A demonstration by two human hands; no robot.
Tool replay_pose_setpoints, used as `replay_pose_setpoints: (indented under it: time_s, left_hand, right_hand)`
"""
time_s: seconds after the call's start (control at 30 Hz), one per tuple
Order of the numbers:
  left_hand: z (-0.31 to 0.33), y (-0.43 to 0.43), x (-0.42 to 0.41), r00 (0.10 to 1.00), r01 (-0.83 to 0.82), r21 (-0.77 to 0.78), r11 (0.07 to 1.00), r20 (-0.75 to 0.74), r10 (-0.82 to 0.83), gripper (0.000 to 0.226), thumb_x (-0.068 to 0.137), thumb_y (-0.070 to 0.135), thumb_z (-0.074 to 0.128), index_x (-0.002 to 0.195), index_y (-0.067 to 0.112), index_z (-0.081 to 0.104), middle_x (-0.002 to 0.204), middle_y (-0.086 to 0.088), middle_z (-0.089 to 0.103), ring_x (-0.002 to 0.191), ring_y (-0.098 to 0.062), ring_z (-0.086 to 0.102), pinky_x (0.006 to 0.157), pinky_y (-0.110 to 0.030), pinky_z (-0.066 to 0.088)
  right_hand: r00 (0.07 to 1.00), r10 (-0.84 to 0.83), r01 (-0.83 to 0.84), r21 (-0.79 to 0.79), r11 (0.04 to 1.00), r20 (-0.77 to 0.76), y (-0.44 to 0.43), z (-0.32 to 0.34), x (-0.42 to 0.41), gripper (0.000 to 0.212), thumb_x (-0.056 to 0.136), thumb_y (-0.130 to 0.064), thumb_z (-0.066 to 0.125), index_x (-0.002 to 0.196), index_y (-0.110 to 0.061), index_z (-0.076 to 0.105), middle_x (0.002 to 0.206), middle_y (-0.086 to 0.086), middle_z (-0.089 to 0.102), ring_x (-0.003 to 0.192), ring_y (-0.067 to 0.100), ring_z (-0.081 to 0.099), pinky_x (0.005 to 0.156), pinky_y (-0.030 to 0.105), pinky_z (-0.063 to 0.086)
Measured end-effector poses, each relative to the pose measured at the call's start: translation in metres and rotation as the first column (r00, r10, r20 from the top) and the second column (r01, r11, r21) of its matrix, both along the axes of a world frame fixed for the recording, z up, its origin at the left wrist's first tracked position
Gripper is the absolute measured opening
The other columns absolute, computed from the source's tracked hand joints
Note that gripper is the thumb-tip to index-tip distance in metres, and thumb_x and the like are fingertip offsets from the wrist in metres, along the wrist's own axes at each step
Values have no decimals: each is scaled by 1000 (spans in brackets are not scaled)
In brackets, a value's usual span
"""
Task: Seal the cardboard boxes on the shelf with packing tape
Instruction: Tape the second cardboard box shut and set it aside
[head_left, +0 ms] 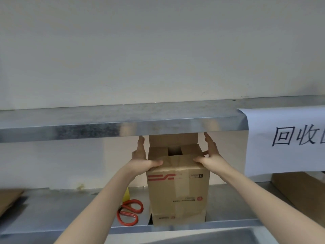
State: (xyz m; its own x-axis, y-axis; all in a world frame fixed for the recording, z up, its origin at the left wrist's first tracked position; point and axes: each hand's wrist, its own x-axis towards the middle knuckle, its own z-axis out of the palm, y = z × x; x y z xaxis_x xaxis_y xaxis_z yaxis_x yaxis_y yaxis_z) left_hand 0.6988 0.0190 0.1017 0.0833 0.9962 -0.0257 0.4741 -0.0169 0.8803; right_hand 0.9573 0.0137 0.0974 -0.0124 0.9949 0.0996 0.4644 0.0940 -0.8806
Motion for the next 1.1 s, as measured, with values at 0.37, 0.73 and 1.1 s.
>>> replay_pose_setpoints:
  time_s: [0.37,0.73,1.1]
  left_hand:
    - [-9,0,-3,988,67,36,997,-145,-61,30,85,52,64,111,51,49,132,9,28,130,-17,34,104,-39,44]
    - [-9,-13,2,994,-25,41,999,107,21,25,86,41,68,111,36,64,108,12,59,79,-5,66,59,-21,54]
    - [-46,-18,-54,974,-222,97,970,-14,225,22,99,37,46,114,35,62,122,8,59,114,-17,57,101,-36,46]
  right_hand:
    - [988,66,-71,36,997,137,12,-2,-11,44,91,-18,55,131,-36,48,135,-10,42,130,16,38,96,25,39]
    - [961,43,-58,47,997,275,6,0,-17,61,82,-54,67,135,-27,52,149,-11,40,135,10,39,99,19,33]
    - [843,23,-161,212,964,537,-3,11,-27,34,95,-40,55,127,-29,61,134,-8,57,125,13,48,108,30,35]
